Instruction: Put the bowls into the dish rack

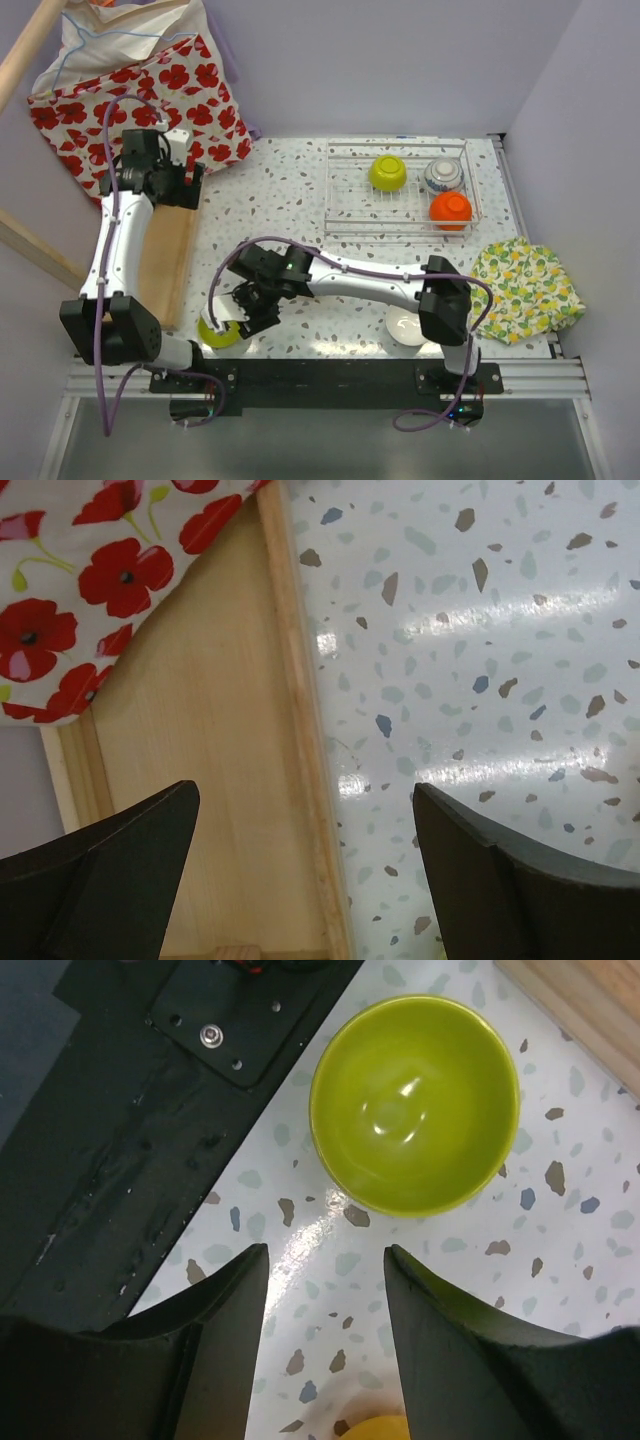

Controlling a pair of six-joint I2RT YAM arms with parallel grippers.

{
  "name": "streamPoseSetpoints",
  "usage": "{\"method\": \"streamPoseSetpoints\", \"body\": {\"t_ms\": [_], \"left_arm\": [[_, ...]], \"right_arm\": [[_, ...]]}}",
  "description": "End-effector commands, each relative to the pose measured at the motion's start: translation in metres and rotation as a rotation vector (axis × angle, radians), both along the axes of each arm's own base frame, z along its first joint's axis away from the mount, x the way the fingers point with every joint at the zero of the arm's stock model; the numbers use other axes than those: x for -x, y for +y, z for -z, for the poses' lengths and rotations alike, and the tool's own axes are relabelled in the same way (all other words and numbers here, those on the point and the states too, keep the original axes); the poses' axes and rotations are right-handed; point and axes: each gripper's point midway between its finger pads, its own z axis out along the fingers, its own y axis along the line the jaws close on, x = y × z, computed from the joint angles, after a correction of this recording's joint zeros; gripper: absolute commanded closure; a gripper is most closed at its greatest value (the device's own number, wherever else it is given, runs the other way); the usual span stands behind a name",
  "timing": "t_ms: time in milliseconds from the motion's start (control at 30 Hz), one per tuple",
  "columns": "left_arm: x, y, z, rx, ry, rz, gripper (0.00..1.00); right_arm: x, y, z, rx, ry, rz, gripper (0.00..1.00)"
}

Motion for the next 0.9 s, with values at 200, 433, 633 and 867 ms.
{"method": "streamPoseSetpoints", "body": {"t_ms": [200, 433, 633, 867], "left_arm": [[0.042, -0.024, -0.001, 0.091, -0.004, 0.049, 0.07], [0.046, -0.025, -0.008, 0.089, -0.023, 0.049, 0.08], [0.048, -0.026, -0.010, 0.095, -0.030, 0.056, 0.08], [0.051, -0.031, -0.004, 0.112, -0.021, 0.067, 0.09]], "right_arm": [[0.028, 0.031, 0.019, 0.023, -0.165, -0.136, 0.48], [0.032, 0.045, 0.036, 0.033, -0.199, -0.140, 0.50], [0.026, 0.047, 0.049, 0.050, -0.218, -0.119, 0.52], [0.023, 0.050, 0.057, 0.058, -0.205, -0.063, 0.56]]}}
